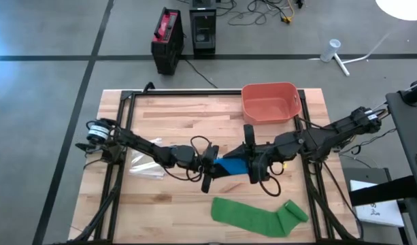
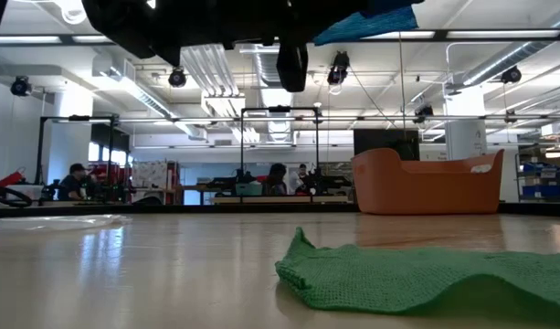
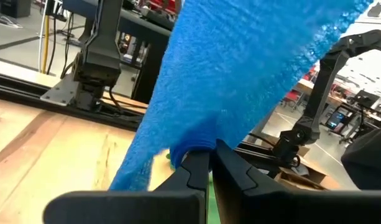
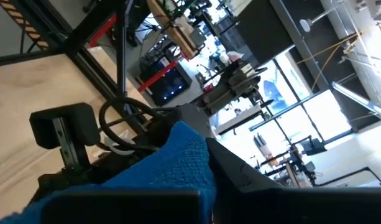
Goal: Roll bandage
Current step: Roll the blue bandage
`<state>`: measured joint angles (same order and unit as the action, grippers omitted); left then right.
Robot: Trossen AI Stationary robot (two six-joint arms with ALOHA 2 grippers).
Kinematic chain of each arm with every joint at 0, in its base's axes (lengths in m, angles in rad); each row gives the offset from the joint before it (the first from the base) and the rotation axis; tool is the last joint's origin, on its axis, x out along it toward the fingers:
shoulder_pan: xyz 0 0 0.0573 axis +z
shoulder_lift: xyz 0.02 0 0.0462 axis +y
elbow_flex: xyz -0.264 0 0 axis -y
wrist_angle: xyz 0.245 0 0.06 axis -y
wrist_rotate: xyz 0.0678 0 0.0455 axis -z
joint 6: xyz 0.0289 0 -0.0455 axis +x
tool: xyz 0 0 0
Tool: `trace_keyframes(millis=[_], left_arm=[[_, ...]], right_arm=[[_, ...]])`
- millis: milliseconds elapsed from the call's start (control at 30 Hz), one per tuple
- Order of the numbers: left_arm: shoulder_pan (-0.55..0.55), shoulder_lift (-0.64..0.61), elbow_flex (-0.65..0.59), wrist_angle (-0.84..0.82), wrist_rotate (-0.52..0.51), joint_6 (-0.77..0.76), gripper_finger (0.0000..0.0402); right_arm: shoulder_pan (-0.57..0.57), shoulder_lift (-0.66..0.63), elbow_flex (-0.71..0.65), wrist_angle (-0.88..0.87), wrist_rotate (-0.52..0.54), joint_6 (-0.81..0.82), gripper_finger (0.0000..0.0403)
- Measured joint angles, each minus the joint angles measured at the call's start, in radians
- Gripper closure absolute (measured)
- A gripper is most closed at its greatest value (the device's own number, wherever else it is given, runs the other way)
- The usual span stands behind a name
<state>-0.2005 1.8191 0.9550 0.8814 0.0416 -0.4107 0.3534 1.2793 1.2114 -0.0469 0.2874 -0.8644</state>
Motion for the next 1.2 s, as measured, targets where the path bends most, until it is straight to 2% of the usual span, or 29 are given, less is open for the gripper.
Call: trace_keyframes(millis=[567,667,867,1200], left_arm=[[0.018,0.0,0.0,-0.001,-0.068,0.029,0.0402],[0.017,0.0,0.0,-0.001,-0.088,0.056,0.0401],[0.024,0.0,-0.001,0.001,-0.143,0.099,0.0402],[0.068,0.0,0.0,0.017,-0.165,0.089,0.0401]], right_arm=[[-0.001,0.0,0.008,0.132,-0.136,-0.026,0.0403],[0.0,0.0,0.008,0.164,-0.145,-0.008,0.0403],[0.0,0.0,0.008,0.196,-0.235,0.06,0.0403],[0.004,0.081,0.009,0.214,-0.244,0.045,0.0403]])
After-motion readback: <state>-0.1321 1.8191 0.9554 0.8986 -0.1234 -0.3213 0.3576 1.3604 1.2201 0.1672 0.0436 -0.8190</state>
